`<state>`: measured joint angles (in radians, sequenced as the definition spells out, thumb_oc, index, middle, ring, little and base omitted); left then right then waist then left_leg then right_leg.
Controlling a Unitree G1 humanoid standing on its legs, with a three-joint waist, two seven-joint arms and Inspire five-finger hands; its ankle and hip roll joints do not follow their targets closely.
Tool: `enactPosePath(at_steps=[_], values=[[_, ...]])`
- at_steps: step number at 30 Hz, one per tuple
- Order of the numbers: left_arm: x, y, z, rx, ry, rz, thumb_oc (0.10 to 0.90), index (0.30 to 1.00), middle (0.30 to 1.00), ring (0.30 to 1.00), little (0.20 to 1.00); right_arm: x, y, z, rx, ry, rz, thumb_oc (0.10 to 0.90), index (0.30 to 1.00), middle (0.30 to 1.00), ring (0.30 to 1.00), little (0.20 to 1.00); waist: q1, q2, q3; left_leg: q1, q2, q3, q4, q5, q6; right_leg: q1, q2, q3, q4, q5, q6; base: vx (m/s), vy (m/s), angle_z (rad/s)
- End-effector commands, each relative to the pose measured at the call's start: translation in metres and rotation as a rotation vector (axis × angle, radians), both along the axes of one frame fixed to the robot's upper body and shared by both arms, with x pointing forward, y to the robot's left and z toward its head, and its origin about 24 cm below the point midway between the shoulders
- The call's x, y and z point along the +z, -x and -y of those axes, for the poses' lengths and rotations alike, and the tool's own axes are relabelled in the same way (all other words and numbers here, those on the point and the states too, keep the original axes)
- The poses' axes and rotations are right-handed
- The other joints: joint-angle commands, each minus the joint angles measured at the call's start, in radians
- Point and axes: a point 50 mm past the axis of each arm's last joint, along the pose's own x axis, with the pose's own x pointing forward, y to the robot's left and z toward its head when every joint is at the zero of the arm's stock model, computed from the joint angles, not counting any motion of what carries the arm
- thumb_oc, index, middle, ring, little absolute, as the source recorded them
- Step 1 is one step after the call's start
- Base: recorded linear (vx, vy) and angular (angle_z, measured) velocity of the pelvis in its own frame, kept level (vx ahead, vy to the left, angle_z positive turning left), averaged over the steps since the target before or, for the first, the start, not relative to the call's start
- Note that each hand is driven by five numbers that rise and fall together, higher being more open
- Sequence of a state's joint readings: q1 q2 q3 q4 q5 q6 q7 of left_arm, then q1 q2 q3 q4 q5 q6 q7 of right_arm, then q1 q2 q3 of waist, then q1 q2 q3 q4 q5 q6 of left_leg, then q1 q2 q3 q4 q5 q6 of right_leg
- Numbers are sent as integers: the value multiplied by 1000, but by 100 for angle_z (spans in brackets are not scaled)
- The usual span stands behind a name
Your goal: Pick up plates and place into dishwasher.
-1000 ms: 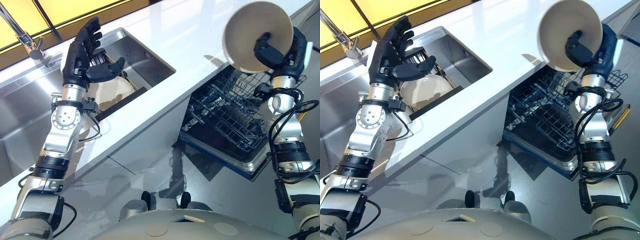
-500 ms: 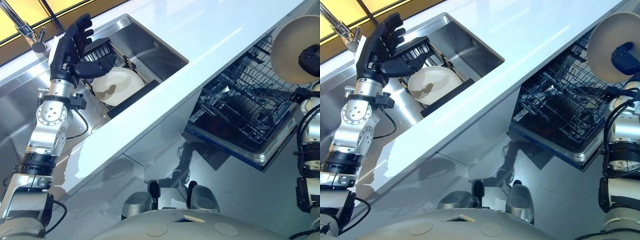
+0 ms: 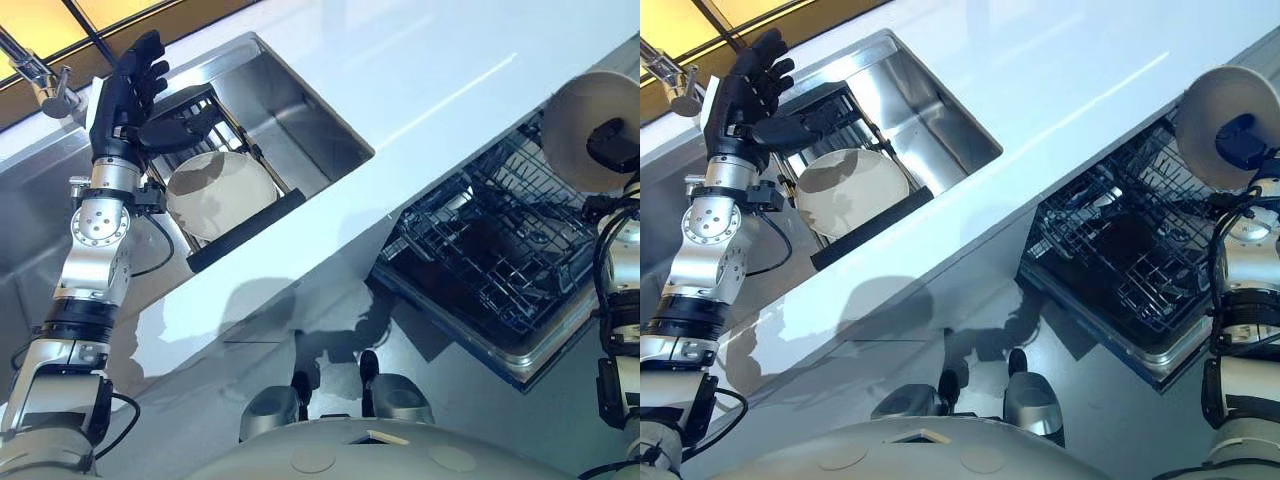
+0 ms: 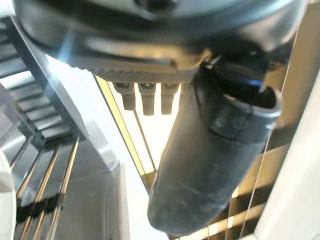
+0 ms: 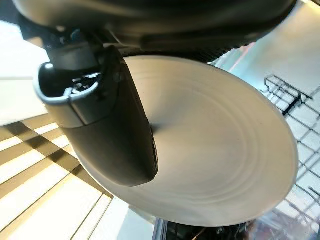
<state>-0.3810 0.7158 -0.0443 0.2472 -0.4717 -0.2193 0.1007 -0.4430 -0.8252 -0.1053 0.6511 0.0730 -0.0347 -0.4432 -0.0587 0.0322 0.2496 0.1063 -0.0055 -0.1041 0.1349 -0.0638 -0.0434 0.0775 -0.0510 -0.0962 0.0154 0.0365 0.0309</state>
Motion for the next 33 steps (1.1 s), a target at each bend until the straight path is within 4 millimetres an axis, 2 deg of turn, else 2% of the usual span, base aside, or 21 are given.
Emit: enactPosePath(at_steps=[1, 9, 13, 16, 23, 24, 25, 26, 27, 33], values=[[64, 10, 1, -46, -58, 266, 800, 900, 900, 900, 900, 34, 1, 1, 13, 248, -15, 100, 300, 300, 300, 200, 41, -52, -143, -48, 7, 38, 189, -154, 29, -127, 9, 29, 120, -110, 16, 133, -183, 29], [64, 11, -1, -40, -69, 249, 800, 900, 900, 900, 900, -4, 9, 16, -77, 346, -373, 100, 300, 300, 300, 200, 38, -32, -125, -38, 46, 40, 144, -100, 2, -104, 20, -1, 149, -165, -12, 118, -129, 43], [64, 12, -5, -29, -70, 242, 800, 900, 900, 900, 900, -31, 17, 28, -115, 284, -577, 100, 300, 300, 300, 200, 49, -19, -114, -34, 66, 39, 114, -74, -12, -109, 25, -23, 171, -187, -22, 77, -83, 29], [65, 12, -5, -25, -70, 235, 800, 900, 900, 900, 900, -46, 22, 32, -134, 255, -648, 100, 300, 300, 300, 200, 55, -7, -105, -32, 79, 41, 96, -59, -22, -119, 29, -36, 183, -195, -26, 44, -59, 6], [68, 14, -8, -11, -66, 243, 800, 900, 900, 900, 900, -62, 29, 38, -177, 212, -727, 100, 300, 300, 300, 200, 60, 12, -79, -54, 97, 43, 91, -22, -37, -136, 39, -45, 189, -200, -36, -7, -33, 13], [69, 14, -9, -10, -62, 244, 800, 900, 900, 900, 900, -64, 31, 38, -181, 208, -739, 298, 469, 469, 469, 398, 62, 12, -76, -59, 99, 43, 95, -18, -38, -134, 41, -43, 187, -200, -36, -16, -39, 11], [69, 15, -10, -8, -62, 245, 800, 900, 900, 900, 900, -66, 32, 39, -183, 203, -750, 646, 768, 768, 768, 746, 63, 11, -73, -65, 100, 43, 100, -15, -37, -133, 43, -41, 184, -198, -37, -10, -38, 4], [70, 16, -11, -8, -63, 244, 800, 900, 900, 900, 900, -69, 33, 39, -183, 201, -760, 751, 858, 858, 858, 851, 65, 10, -71, -70, 101, 43, 106, -13, -37, -130, 45, -40, 180, -198, -38, -6, -40, 3], [69, 17, -11, -8, -60, 243, 800, 900, 900, 900, 900, -71, 34, 38, -182, 198, -764, 800, 900, 900, 900, 900, 67, 9, -70, -75, 101, 43, 113, -11, -36, -127, 47, -38, 177, -197, -39, 0, -39, 3], [61, 20, -13, -15, -48, 226, 800, 900, 900, 900, 900, -76, 32, 32, -154, 185, -737, 800, 900, 900, 900, 900, 78, -1, -66, -107, 101, 46, 167, -8, -28, -94, 54, -23, 153, -194, -41, 4, -24, 1]])
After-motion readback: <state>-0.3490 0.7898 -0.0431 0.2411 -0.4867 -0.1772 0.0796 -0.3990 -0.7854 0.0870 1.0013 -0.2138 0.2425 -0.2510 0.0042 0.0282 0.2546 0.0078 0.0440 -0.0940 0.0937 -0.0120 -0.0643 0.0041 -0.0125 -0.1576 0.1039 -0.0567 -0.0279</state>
